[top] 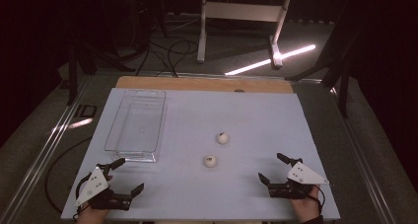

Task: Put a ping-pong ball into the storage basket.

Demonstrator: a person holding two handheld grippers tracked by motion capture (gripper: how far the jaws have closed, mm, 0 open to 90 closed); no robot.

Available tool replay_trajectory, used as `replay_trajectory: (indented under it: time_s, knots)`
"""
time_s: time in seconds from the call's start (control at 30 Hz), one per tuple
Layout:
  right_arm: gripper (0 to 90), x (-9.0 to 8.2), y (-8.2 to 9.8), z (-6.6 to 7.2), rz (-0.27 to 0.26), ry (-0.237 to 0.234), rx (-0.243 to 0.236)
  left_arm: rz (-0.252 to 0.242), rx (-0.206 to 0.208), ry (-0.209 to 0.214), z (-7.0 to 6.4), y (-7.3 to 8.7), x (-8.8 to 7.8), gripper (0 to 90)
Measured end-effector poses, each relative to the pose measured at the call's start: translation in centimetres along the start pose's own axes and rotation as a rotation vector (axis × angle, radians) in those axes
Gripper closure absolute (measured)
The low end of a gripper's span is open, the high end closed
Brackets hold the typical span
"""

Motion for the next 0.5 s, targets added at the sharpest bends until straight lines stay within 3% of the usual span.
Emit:
replay_trajectory:
  time_s: [0.5]
  knots:
    - [8.3, 0.08, -0.03, 0.04, 0.006, 0.003, -0.01, -0.002, 0.004, 0.001, -0.18, -0.19, 0.01, 0.5]
Point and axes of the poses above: each handheld gripper's, and its own axes: x roughly forward along the jaws, y roughly out of its underside, z roughly to its left, the point moved 9 cm from there along x, roughly forward along the jaws, and after that the axes turned 7 degrees about -z, right-handed, at the moved point
